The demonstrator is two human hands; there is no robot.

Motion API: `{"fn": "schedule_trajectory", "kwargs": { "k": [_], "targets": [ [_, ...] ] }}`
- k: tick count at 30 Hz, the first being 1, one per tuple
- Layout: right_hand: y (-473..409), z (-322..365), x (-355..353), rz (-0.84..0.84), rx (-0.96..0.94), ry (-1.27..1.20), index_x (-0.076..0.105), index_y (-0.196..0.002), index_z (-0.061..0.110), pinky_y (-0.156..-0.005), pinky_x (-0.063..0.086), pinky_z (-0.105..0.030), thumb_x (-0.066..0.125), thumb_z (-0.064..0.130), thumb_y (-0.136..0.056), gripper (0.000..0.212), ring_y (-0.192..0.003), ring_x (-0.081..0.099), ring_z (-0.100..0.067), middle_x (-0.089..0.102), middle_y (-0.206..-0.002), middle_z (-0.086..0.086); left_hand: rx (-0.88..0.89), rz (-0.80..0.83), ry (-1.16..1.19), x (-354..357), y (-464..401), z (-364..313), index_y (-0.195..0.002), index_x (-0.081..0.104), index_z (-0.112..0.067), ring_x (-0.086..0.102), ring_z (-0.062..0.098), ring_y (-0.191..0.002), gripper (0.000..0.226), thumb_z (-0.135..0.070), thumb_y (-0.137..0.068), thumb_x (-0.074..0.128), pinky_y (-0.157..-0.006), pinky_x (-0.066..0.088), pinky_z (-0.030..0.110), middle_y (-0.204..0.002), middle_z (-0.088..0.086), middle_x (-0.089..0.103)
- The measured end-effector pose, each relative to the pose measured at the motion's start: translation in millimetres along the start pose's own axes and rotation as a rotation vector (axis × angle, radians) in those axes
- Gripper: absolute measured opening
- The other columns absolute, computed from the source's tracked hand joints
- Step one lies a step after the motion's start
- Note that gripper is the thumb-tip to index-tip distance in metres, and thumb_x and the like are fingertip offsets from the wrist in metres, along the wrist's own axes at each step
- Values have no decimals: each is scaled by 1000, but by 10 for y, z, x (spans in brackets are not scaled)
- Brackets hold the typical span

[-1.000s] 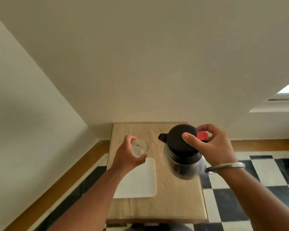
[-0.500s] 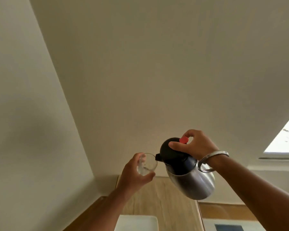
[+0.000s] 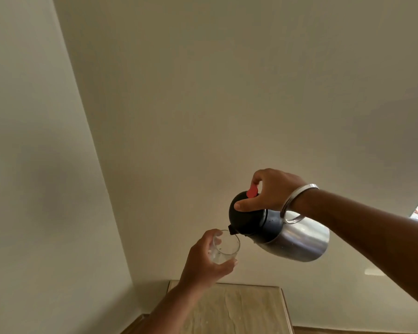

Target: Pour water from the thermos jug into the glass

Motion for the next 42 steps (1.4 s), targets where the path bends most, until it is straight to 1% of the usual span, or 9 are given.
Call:
{"fn": "schedule_trajectory", "kwargs": {
  "k": [6,10,13,19,27,30,33,38,42],
  "targets": [
    [-153,162,-104,18,-60,180,60,-80,32,-56,44,-29,58,87,-42,68,-70,61,-10,67,-78,13,-12,-6,58,23,-87,-81,-124,50,-42,56,2,-111,70,-51,-63,84,-80,42,5,-114,-14,61],
    [-222,214,-150,13,-88,266,58,-83,30,-55,44,-29,53,89,-42,73,-66,59,-10,65,-75,12,-18,0,64,51,-115,-113,-125,48,-45,54,0,-111,73,-57,-61,81,-79,40,6,-116,-16,60],
    [-248,248,-143,41,-91,299,58,-85,29,-57,47,-30,50,90,-40,76,-67,59,-11,65,-75,11,-25,-9,66,69,-142,-132,-121,46,-53,54,2,-113,71,-60,-59,80,-82,40,6,-117,-15,61],
    [-246,314,-66,91,-108,381,59,-90,25,-63,52,-32,58,88,-50,74,-69,61,-14,65,-77,9,-17,-41,59,37,-206,-191,-114,38,-70,52,-6,-111,68,-63,-60,79,-83,39,7,-118,-20,60],
    [-262,436,-2,117,-130,447,58,-88,24,-60,50,-30,61,87,-52,72,-69,64,-17,68,-78,6,2,-26,27,40,-225,-217,-130,46,-45,54,0,-113,77,-62,-63,79,-85,42,11,-121,-16,61],
    [-282,475,18,126,-136,470,57,-89,24,-59,49,-30,62,87,-53,73,-69,63,-16,68,-78,6,11,-28,14,32,-239,-241,-128,47,-46,55,2,-113,75,-62,-63,79,-84,42,11,-120,-17,61],
    [-290,500,36,131,-144,499,56,-88,24,-56,46,-29,62,86,-53,71,-66,62,-15,66,-75,7,22,-39,17,15,-241,-273,-126,46,-49,53,-5,-112,73,-62,-62,79,-81,39,6,-121,-20,61],
    [-309,546,42,129,-159,538,55,-86,24,-56,46,-29,61,86,-53,70,-64,62,-15,65,-73,7,50,-63,-1,-3,-251,-303,-123,45,-54,50,-14,-109,69,-61,-64,79,-83,39,7,-118,-28,58],
    [-326,574,37,135,-160,558,60,-87,22,-54,45,-29,62,86,-53,73,-65,64,-17,68,-73,5,53,-63,0,15,-261,-293,-121,45,-53,53,-4,-111,67,-60,-63,79,-86,45,15,-119,-23,61]
  ]
}}
Point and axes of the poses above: each hand's wrist, its own y-axis away from the middle knuckle, its own x-axis out of the palm, z = x × y, the point moved 8 cm from there along -y, towards the middle knuckle
